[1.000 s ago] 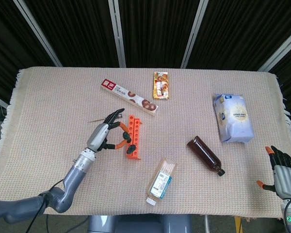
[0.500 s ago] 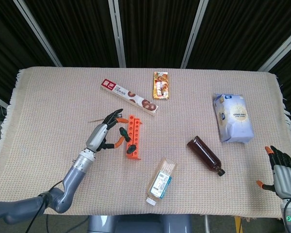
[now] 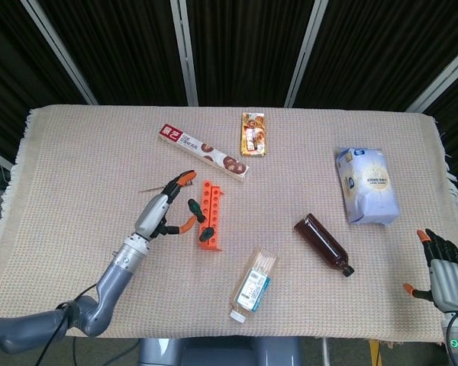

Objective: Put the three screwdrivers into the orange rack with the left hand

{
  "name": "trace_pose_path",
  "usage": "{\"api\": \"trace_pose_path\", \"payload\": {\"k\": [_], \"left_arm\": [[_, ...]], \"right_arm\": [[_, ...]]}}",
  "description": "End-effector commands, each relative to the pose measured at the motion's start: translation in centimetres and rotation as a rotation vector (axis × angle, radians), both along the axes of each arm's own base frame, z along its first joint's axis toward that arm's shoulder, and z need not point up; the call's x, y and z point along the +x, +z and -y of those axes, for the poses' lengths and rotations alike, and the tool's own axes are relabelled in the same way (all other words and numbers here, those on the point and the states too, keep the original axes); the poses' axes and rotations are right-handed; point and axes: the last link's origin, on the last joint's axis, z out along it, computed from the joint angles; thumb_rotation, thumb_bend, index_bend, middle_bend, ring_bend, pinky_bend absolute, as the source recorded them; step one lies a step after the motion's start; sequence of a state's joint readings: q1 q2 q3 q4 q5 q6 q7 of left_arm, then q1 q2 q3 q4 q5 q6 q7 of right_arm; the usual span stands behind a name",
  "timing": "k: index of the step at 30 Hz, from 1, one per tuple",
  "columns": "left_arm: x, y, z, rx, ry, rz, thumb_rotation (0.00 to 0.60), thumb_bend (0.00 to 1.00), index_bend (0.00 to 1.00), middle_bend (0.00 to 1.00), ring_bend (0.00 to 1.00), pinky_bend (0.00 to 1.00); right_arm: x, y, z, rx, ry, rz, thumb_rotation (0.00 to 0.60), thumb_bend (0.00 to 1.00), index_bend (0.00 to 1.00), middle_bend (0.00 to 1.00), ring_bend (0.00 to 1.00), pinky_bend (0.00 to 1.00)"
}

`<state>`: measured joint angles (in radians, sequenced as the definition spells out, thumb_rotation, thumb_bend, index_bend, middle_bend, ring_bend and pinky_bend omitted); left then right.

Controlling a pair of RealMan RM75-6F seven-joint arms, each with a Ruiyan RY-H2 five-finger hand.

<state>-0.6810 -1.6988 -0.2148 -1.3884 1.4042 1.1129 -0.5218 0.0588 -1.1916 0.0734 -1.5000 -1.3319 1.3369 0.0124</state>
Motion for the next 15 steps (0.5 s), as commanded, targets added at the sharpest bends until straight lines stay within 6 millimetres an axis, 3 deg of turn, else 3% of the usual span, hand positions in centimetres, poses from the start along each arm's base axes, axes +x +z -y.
{"api": "trace_pose_path", "payload": {"k": [1,10,15], "left_arm": [[0.3,0.1,0.3,-0.075,0.008,0.036,0.6,0.39,0.01,0.0,0.0,0.0],[1.0,0.1,0.0,-0.134,0.031,0.072,0.6,0.41,0.09,0.0,0.0,0.06],[1.4,-0.1,0.0,-0.177,0.046,0.111,0.6,0.45,0.15,0.06,0.0,0.13]], "right_arm": [[0.0,0.0,0.0,0.0,-0.001,0.001,0.6,0.0,0.0,0.0,0.0,0.0],[-0.2,0.1,-0.1,-0.003,-0.004,0.001,0.6,0.0,0.0,0.0,0.0,0.0],[-0.2,0.0,-0.1,-0.002,-0.007,0.003,0.6,0.0,0.0,0.0,0.0,0.0]]}}
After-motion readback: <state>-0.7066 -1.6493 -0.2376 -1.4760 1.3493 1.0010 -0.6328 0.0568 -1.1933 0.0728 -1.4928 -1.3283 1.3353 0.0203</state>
